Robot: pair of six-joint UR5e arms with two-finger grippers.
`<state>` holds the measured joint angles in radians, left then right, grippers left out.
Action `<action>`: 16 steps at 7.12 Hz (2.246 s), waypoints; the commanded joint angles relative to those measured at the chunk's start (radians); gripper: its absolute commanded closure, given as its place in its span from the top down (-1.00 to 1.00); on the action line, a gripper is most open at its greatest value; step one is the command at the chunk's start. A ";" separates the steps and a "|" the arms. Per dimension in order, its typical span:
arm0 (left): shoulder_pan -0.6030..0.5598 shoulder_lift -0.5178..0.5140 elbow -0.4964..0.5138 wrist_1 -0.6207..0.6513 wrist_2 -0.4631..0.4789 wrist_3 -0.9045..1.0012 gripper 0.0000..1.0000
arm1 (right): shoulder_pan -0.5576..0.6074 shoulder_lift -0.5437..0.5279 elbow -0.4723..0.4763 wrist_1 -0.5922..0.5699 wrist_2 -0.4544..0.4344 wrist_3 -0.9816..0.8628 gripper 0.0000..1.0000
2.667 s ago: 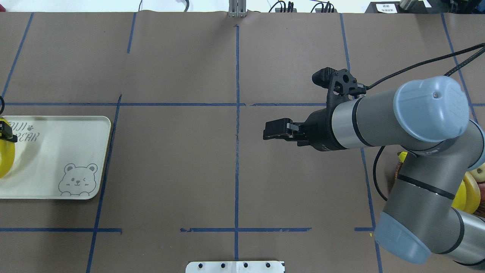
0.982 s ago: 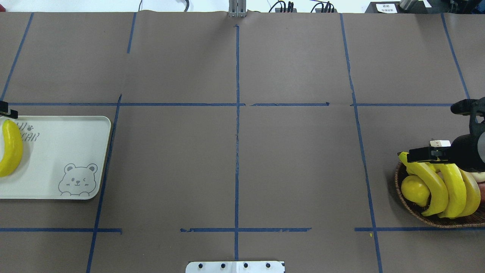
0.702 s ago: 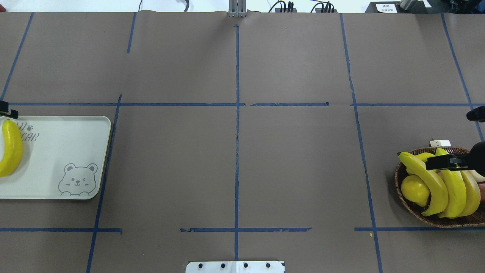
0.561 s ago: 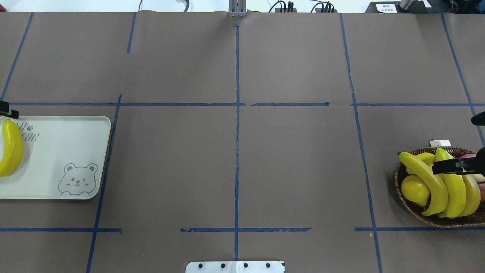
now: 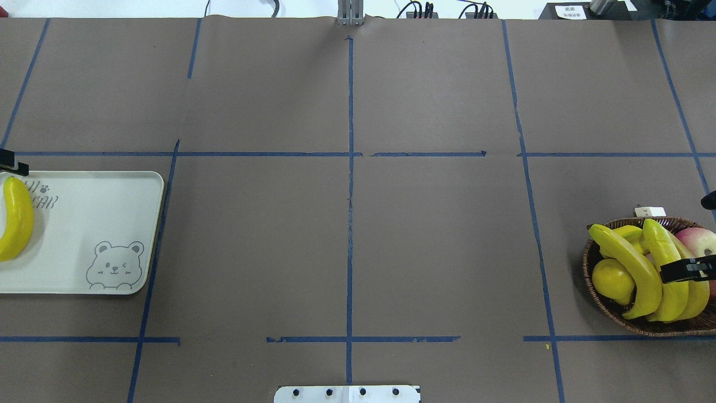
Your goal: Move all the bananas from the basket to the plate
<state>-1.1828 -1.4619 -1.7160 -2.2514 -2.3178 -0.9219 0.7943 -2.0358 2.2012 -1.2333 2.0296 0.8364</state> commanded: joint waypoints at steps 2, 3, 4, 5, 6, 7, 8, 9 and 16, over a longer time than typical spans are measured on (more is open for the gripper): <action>0.000 -0.006 0.001 -0.001 0.000 0.000 0.99 | -0.004 0.019 -0.057 0.000 0.035 -0.039 0.43; 0.000 -0.006 -0.001 -0.001 0.000 0.000 0.99 | -0.004 0.026 -0.067 0.000 0.035 -0.039 0.40; 0.000 -0.008 -0.001 -0.001 0.000 0.000 0.99 | -0.004 0.026 -0.075 0.000 0.035 -0.043 0.33; 0.000 -0.006 -0.001 -0.001 0.000 0.001 0.99 | -0.004 0.026 -0.078 0.000 0.035 -0.046 0.18; 0.000 -0.008 -0.001 -0.001 0.000 0.002 0.99 | -0.004 0.028 -0.084 0.000 0.035 -0.048 0.04; 0.000 -0.008 -0.001 -0.002 0.000 0.006 0.99 | -0.004 0.028 -0.081 0.000 0.035 -0.046 -0.07; 0.000 -0.008 -0.001 -0.002 0.000 0.006 0.99 | -0.004 0.029 -0.084 0.000 0.035 -0.046 -0.22; 0.000 -0.008 -0.001 -0.004 0.000 0.008 0.99 | -0.004 0.029 -0.084 0.000 0.035 -0.045 -0.41; 0.000 -0.012 -0.002 -0.004 0.000 0.002 0.99 | 0.346 0.006 -0.057 -0.017 0.453 -0.316 -0.99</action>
<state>-1.1827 -1.4731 -1.7173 -2.2550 -2.3178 -0.9177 1.0749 -2.0361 2.1346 -1.2494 2.3605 0.5413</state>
